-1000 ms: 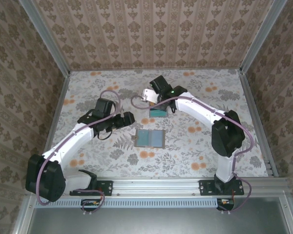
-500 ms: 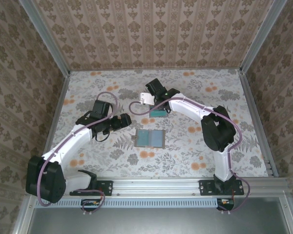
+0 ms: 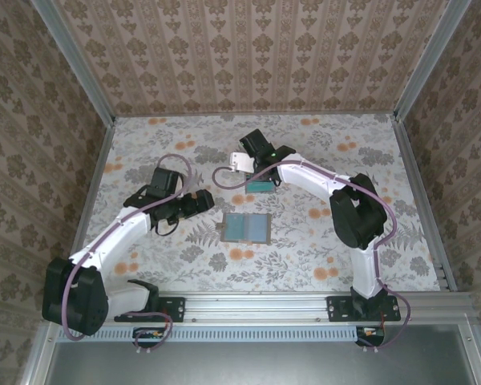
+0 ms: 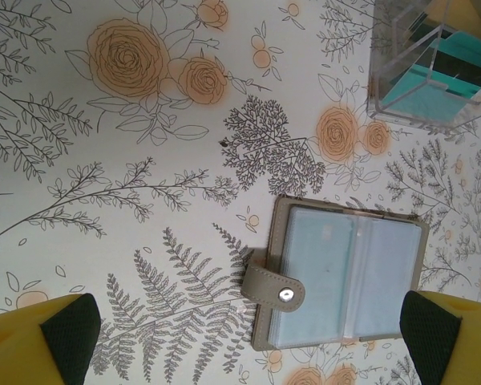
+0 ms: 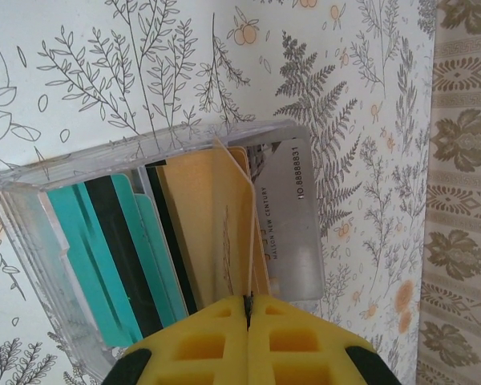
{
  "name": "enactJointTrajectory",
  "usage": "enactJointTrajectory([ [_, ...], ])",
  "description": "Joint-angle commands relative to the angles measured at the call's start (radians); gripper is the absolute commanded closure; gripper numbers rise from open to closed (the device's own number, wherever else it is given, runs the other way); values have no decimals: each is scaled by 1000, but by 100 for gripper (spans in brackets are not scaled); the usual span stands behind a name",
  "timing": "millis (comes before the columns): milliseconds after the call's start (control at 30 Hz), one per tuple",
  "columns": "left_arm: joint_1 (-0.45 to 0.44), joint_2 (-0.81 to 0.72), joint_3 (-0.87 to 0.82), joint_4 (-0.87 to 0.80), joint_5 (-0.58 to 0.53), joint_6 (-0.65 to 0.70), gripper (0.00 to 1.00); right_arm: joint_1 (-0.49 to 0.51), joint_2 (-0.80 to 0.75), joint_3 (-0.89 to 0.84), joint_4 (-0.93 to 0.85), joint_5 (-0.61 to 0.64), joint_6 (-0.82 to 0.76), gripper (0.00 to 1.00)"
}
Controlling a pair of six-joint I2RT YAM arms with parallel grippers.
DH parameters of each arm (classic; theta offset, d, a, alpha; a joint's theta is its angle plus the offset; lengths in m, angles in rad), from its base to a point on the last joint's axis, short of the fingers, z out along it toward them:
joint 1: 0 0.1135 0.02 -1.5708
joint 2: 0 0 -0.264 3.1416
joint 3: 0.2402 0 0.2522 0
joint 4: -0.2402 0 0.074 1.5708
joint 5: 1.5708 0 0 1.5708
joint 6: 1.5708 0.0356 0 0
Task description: Take the credit cards out of the card holder
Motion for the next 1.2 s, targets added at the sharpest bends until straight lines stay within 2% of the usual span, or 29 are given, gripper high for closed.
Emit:
enactJointTrajectory([
  [0,8,-24,-14,5,12,-15,0,-12,-4,-20,0,24,-14,100],
  [533,11,-18,-24,17,24,-21,0,-20,3,-14,24,27,3,100],
  [667,12,-24,-28,14,23,-17,0,-22,32,1,74,60,24,61],
  [867,13,-24,-24,18,31,-17,0,-30,75,48,128,137,70,62],
  [1000,13,-23,-26,18,35,-16,0,-33,68,47,133,140,93,63],
  [1167,13,-24,-29,22,39,-16,0,-40,0,38,22,-20,160,60],
])
